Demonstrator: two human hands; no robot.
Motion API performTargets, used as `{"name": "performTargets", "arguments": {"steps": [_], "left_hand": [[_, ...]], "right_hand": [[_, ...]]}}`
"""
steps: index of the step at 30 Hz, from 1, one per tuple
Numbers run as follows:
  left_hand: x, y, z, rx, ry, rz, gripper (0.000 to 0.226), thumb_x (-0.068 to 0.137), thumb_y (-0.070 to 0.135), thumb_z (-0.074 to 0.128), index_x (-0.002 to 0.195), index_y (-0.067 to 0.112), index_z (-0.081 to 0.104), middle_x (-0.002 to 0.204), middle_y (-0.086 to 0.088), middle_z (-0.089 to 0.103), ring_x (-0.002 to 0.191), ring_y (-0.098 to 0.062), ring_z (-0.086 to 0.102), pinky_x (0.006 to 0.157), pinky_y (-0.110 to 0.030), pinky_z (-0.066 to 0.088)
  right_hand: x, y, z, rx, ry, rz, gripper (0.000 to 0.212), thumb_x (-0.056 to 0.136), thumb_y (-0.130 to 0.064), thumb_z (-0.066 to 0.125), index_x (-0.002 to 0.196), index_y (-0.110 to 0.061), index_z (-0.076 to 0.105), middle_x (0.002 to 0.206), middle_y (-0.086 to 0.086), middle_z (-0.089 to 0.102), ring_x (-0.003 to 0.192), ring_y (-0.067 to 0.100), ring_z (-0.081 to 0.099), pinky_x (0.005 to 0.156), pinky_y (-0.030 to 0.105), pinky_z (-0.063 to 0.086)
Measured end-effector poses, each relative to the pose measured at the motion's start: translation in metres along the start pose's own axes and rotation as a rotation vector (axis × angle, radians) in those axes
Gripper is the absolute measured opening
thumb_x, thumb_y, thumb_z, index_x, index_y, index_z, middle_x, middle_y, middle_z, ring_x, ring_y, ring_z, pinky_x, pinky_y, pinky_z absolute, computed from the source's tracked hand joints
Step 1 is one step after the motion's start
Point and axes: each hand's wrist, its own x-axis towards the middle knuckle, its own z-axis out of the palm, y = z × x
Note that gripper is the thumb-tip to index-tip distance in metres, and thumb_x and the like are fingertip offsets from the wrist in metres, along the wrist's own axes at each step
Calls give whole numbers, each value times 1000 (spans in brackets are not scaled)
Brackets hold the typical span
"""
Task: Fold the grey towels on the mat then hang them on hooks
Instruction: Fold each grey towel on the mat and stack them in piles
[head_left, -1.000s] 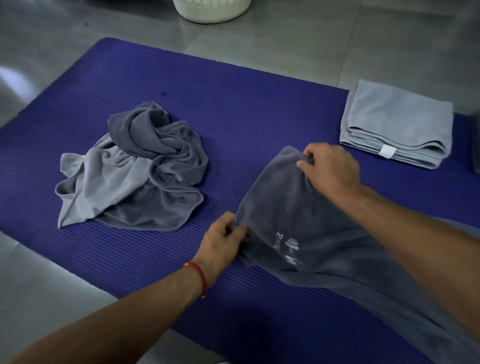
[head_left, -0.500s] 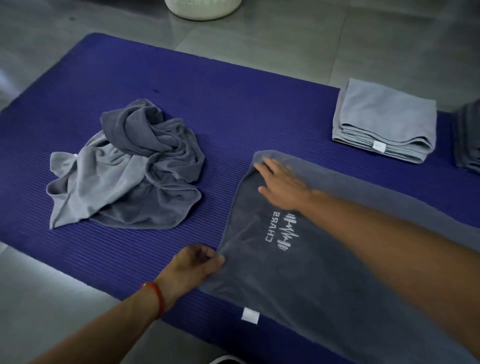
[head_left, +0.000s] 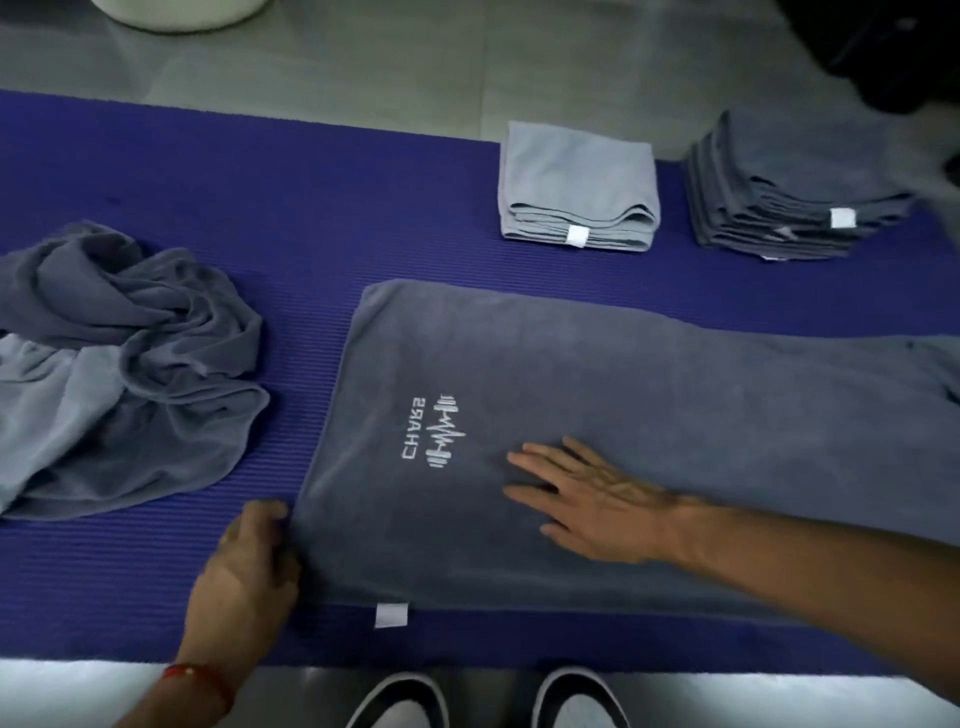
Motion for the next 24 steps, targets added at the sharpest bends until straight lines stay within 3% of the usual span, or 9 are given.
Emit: {"name": "performTargets", "arguments": {"steps": [3, 5, 9, 11, 13, 15, 17, 21, 24], "left_hand": [[10, 22, 7, 300, 85, 272, 53, 68, 31, 57, 120, 18, 54, 118, -14, 51, 97, -40, 52, 72, -54, 45], [36, 45, 12, 285, 106, 384, 53, 72, 31, 54, 123, 16, 55, 124, -13, 50, 103, -39, 50, 75, -55, 46], [127, 92, 21, 130, 59, 279, 42, 88, 27, 58, 127, 14, 55, 127, -20, 50, 112, -46, 47, 87, -58, 45], [166, 115, 18, 40, 19, 197, 37, 90, 32, 61, 126, 23, 59, 125, -14, 55, 116, -43, 49, 95, -57, 44], [199, 136, 11, -175, 26, 117, 26, 88, 35, 62, 112, 28, 71, 114, -4, 68, 114, -31, 60, 99, -45, 49], [228, 144, 5, -400, 21, 6, 22, 88, 26, 70, 108, 20, 77, 106, 0, 74, 104, -19, 67, 101, -34, 52], [254, 136, 2, -487, -13, -56, 25, 84, 15, 77, 109, 12, 77, 105, -6, 75, 98, -20, 70, 99, -38, 55], [271, 120, 0, -263, -70, -19, 32, 86, 18, 76, 117, 15, 73, 113, -11, 73, 105, -32, 69, 101, -48, 53], [278, 132, 3, -14, -102, 43, 36, 93, 27, 68, 126, 12, 67, 122, -14, 68, 116, -37, 62, 106, -46, 47]], "right_hand": [[-44, 2, 17, -9, 4, -2, 52, 96, -52, 44, 144, -33, 53, 157, 6, 44, 141, 26, 46, 112, 48, 43], [-68, -3, 26, 28, 10, 12, 52, 96, -54, 46, 145, -35, 50, 157, 3, 42, 143, 23, 44, 116, 43, 36], [-94, -20, 41, 95, 84, 114, 50, 97, -53, 46, 144, -38, 51, 157, -2, 41, 144, 18, 40, 115, 35, 22], [-101, -25, 43, 125, 171, 152, 47, 95, -49, 47, 138, -36, 59, 153, -2, 47, 139, 16, 43, 114, 33, 26], [-108, -28, 45, 178, 255, 201, 43, 95, -44, 47, 131, -32, 67, 147, -1, 54, 134, 15, 48, 111, 32, 31], [-114, -30, 52, 233, 310, 278, 42, 101, -44, 40, 128, -29, 69, 144, 0, 57, 129, 16, 56, 108, 32, 36], [-122, -27, 59, 280, 337, 366, 52, 107, -47, 26, 128, -27, 69, 142, 1, 58, 124, 17, 61, 108, 32, 40], [-140, 1, 69, 309, 369, 505, 60, 106, -53, 19, 130, -26, 66, 141, 1, 57, 120, 19, 63, 104, 36, 51], [-146, 23, 76, 276, 408, 519, 53, 107, -48, 23, 127, -24, 66, 135, -1, 57, 116, 19, 63, 99, 38, 54]]}}
